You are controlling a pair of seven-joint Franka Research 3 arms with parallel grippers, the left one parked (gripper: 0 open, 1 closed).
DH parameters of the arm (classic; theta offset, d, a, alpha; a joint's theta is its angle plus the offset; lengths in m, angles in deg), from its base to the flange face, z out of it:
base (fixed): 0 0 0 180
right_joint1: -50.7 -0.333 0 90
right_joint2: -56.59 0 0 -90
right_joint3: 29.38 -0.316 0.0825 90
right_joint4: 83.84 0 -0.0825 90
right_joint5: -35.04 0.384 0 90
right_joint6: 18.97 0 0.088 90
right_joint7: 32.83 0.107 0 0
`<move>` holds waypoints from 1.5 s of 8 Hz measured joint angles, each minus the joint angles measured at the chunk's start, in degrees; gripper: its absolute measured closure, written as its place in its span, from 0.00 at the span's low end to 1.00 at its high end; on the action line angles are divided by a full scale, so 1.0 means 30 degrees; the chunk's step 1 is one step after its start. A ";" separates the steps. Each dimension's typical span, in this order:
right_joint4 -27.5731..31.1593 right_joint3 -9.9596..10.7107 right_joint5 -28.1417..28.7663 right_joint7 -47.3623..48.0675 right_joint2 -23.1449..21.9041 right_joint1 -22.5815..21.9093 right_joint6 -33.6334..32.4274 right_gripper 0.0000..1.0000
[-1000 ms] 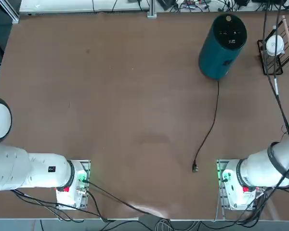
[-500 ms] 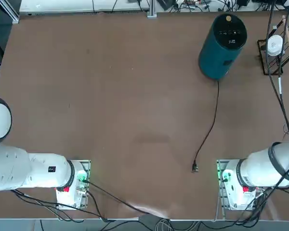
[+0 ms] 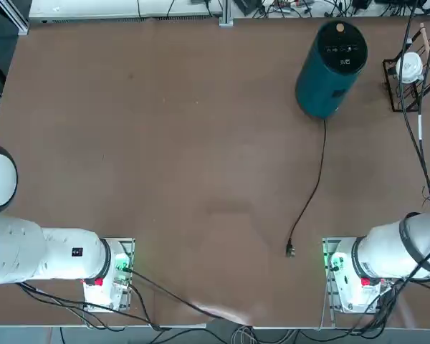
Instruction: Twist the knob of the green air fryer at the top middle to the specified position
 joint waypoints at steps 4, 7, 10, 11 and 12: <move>0.0081 -0.0039 0.0099 0.0011 0.0071 0.0018 -0.0465 0.00; 0.0080 -0.0091 0.0117 0.0028 0.0105 0.0013 -0.0471 0.00; 0.0078 -0.0095 0.0116 0.0029 0.0099 0.0013 -0.0471 0.00; 0.0077 -0.0097 0.0116 0.0029 0.0099 0.0013 -0.0471 0.00; 0.0077 -0.0098 0.0116 0.0029 0.0099 0.0013 -0.0471 0.00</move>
